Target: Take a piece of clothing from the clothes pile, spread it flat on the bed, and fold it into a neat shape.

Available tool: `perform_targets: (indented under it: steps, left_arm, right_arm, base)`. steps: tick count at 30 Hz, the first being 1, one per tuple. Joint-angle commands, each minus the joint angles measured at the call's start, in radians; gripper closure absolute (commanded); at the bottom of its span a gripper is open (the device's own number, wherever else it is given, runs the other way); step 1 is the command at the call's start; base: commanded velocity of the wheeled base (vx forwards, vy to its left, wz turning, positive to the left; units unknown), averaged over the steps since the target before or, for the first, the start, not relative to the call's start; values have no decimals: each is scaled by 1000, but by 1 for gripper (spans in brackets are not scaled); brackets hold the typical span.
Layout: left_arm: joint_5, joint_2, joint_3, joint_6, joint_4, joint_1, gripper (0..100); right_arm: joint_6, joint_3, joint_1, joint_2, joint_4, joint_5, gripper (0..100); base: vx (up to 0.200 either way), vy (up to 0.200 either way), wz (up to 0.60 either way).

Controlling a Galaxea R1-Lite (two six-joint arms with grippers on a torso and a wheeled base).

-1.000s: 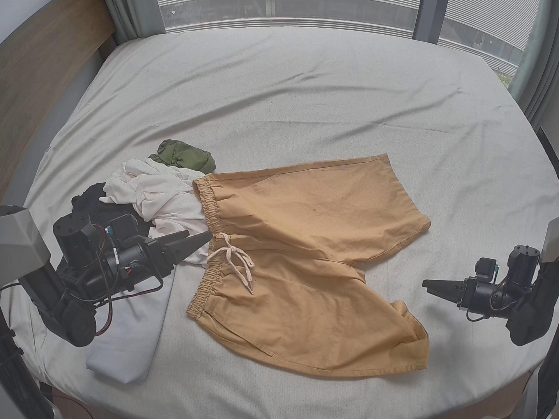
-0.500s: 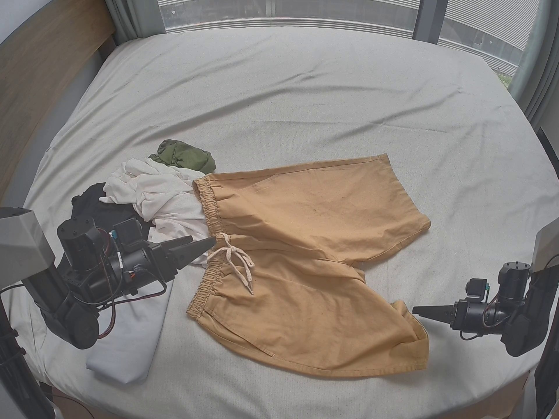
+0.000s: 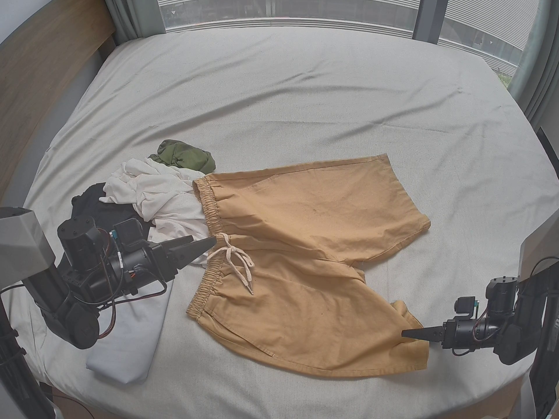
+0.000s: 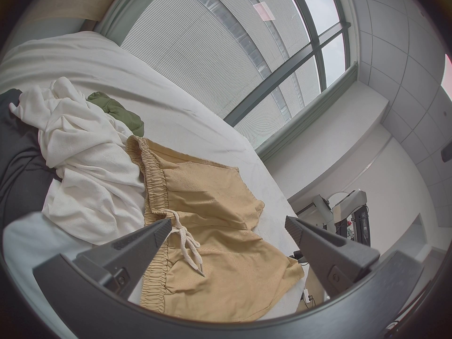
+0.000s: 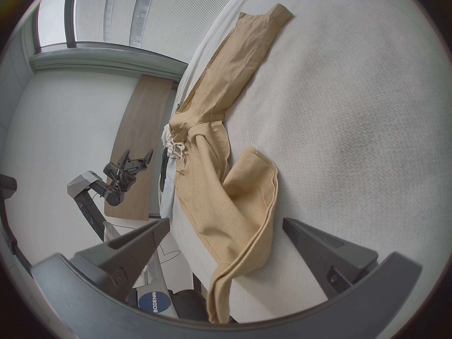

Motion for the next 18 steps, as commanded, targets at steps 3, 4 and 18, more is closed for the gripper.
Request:
perform_targets:
  steps: [3, 4, 18]
  left_arm:
    - [0, 5, 0, -1, -14, 0, 0]
    - [0, 5, 0, -1, -16, 0, 0]
    - [0, 22, -5, -2, -34, 0, 0]
  right_arm:
    - [82, -45, 78, 3, -2, -34, 0]
    - [103, -50, 87, -2, -2, -34, 0]
    - [336, -120, 128, -241, -2, -26, 0]
  base:
    - [0, 0, 0]
    - [0, 0, 0]
    - [0, 0, 0]
